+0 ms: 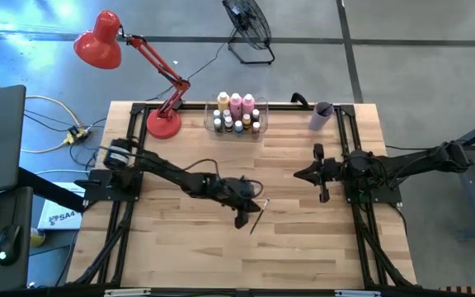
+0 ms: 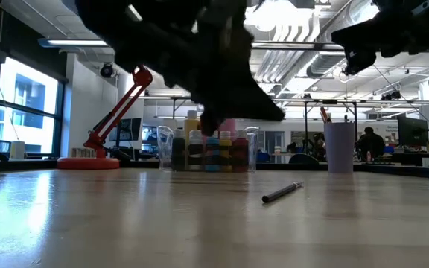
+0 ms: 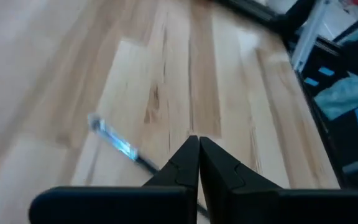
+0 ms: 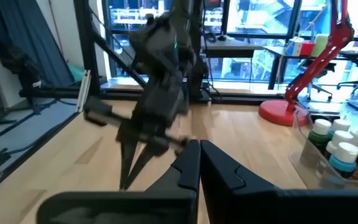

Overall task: Pick & Place Paint Supplies
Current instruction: Put the black paint brush into the violet cup

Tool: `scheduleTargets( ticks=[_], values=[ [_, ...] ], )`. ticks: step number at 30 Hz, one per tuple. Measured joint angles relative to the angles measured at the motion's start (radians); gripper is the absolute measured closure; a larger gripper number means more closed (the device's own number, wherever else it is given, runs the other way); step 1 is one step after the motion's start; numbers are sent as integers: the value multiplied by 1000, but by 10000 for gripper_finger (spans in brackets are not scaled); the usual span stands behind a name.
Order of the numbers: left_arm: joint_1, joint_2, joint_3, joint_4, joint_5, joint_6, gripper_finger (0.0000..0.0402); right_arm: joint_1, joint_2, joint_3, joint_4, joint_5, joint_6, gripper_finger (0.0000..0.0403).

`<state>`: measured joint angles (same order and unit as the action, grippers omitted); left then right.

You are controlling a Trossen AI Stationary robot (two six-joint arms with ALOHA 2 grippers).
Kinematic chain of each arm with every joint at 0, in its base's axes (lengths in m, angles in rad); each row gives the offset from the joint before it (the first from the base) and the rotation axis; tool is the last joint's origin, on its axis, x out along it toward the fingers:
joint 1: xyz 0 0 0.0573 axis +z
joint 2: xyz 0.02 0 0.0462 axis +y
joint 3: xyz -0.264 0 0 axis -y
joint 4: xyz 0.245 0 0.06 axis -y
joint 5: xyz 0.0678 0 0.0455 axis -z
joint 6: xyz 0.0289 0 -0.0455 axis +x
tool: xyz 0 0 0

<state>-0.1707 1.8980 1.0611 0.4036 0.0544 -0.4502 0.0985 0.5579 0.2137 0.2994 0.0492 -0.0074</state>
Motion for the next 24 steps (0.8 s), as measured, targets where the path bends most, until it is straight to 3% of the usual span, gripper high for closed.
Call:
scheduleTargets(
  ticks=[11,14,20,24],
  values=[
    [-7,168,161,-26,43,-191,392,0,-1,0,3,4,0,401],
    [-25,183,209,-149,-13,-216,394,0,-1,0,4,4,2,401],
    [-82,185,310,-515,-228,-332,400,0,-1,0,0,2,3,401],
    [-114,184,350,-494,-230,-328,401,0,-1,0,2,1,4,401]
  ],
)
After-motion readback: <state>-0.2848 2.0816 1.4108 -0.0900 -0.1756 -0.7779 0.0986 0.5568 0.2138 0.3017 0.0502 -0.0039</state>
